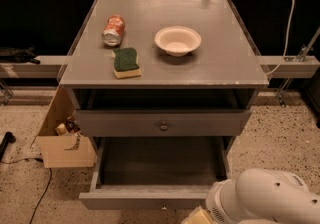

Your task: Close middle drawer

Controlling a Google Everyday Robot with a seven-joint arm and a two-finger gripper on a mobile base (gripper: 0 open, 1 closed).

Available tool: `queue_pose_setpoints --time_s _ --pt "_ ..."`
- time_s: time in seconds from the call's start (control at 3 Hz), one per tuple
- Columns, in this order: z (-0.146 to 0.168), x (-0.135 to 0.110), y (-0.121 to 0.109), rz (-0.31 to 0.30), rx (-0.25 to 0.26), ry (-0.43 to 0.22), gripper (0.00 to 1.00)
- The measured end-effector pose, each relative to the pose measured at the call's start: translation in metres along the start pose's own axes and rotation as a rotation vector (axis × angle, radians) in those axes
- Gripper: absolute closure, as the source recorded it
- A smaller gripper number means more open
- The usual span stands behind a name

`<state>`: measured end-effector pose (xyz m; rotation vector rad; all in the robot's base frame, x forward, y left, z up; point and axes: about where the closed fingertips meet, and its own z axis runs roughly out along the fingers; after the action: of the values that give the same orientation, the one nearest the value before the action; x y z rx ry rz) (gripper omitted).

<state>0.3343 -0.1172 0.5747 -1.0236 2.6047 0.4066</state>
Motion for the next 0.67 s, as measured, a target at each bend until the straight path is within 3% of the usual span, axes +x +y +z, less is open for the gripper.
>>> queue_pose_setpoints --time_s 0.33,0.67 --pt "0.017 -0.003 0.002 0.014 -0.032 0.024 0.0" --pt "0.094 -0.004 -0.001 0.042 -0.087 0.094 0.0"
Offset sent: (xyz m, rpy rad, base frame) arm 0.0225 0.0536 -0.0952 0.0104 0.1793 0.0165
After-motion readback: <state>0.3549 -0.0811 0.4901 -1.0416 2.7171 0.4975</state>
